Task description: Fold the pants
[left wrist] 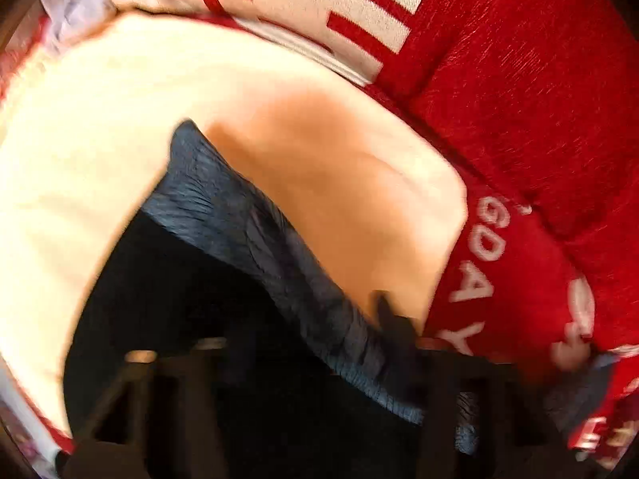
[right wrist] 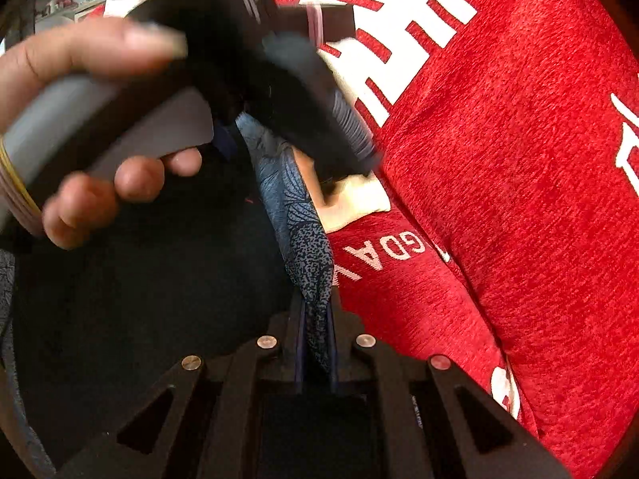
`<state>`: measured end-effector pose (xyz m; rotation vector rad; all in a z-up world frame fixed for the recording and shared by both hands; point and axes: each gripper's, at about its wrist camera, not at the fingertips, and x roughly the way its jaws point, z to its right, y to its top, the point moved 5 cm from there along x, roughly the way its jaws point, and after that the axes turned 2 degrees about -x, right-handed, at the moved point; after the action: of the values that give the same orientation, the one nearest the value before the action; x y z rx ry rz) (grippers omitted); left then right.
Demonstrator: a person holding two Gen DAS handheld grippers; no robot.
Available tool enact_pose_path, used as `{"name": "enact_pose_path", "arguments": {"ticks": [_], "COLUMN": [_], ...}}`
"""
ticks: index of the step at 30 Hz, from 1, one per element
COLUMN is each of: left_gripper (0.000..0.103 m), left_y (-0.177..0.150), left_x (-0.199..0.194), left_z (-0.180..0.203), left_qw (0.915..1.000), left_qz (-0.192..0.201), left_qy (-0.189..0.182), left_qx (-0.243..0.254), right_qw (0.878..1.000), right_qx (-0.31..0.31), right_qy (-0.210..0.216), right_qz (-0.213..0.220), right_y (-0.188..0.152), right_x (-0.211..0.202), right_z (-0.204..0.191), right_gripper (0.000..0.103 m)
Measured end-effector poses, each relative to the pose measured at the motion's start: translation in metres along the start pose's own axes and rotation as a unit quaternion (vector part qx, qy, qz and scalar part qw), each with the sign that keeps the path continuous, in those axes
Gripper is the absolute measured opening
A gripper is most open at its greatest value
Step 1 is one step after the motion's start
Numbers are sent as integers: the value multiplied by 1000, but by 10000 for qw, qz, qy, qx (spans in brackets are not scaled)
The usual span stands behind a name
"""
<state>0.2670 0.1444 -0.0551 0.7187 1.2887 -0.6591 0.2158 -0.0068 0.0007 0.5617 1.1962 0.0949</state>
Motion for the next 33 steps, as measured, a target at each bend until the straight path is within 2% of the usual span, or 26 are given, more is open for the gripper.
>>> {"name": "enact_pose_path", "arguments": {"ticks": [1, 2, 3, 5, 6, 7, 8, 9, 10, 12, 13, 14, 15, 16, 18, 20, 23, 27, 30, 33], "left_gripper": [29, 26, 23, 19, 19, 18, 18, 18, 18, 18, 18, 18, 18, 18, 18, 18, 18, 18, 18, 18], "left_y": [-2, -3, -4, -7, -9, -12, -14, -16, -19, -20, -22, -24, -26, -28, -33, -44, -56, -99, -142, -184], "left_x": [-2, -4, -6, -7, -7, -7, -8, -9, -9, -11, -13, -16, -21, -26, -41, -62, -91, -135, -145, -138], "left_z": [-1, -3, -6, -12, -14, -16, -17, -17, -19, -20, -21, -24, -25, -27, -30, -34, -38, -50, -67, -87], "left_qw": [9999, 9999, 9998, 9997, 9996, 9995, 9994, 9993, 9993, 9992, 9992, 9990, 9989, 9985, 9973, 9954, 9919, 9844, 9821, 9807], "left_qz": [37, 59, 92, 130, 147, 163, 193, 229, 250, 259, 255, 246, 216, 246, 350, 494, 733, 1165, 1260, 1251], "left_qy": [-93, -123, -166, -210, -223, -245, -263, -266, -263, -280, -313, -364, -427, -484, -644, -817, -1038, -1309, -1392, -1503], "left_qx": [24, 17, 5, 32, 52, 67, 84, 93, 95, 74, 55, 34, 3, 3, 28, 51, 82, 116, 141, 34], "right_qw": [10000, 10000, 10000, 9998, 9994, 9993, 9987, 9972, 9930, 9875, 9844, 9813, 9788, 9805, 9903, 9954, 9982, 9964, 9946, 9928], "right_qx": [-17, -8, 35, 144, 237, 305, 424, 525, 718, 997, 1063, 1100, 1103, 1087, 765, 559, 589, 711, 692, 571], "right_qy": [-33, -71, -49, 104, 202, 196, 276, 510, 839, 957, 1096, 1301, 1488, 1418, 990, 648, 84, -402, -706, -1025], "right_qz": [7, 16, -4, -57, -137, -125, -43, -152, -422, -759, -873, -898, -875, -815, -603, -425, -109, 244, 321, 249], "right_y": [3, 3, 4, 3, 2, 1, -1, -3, -8, -13, -16, -17, -14, -12, -5, -3, -3, -9, -20, -41], "right_x": [5, 6, 8, 10, 15, 18, 21, 26, 38, 56, 60, 62, 58, 53, 31, 7, -30, -78, -97, -106], "right_z": [1, 2, 3, 9, 16, 23, 34, 40, 49, 61, 62, 62, 60, 58, 47, 33, 19, -14, -48, -92], "right_gripper": [10, 10, 15, 39, 74, 90, 91, 91, 91, 91, 83, 67, 35, 31, 23, 20, 19, 19, 18, 18]}}
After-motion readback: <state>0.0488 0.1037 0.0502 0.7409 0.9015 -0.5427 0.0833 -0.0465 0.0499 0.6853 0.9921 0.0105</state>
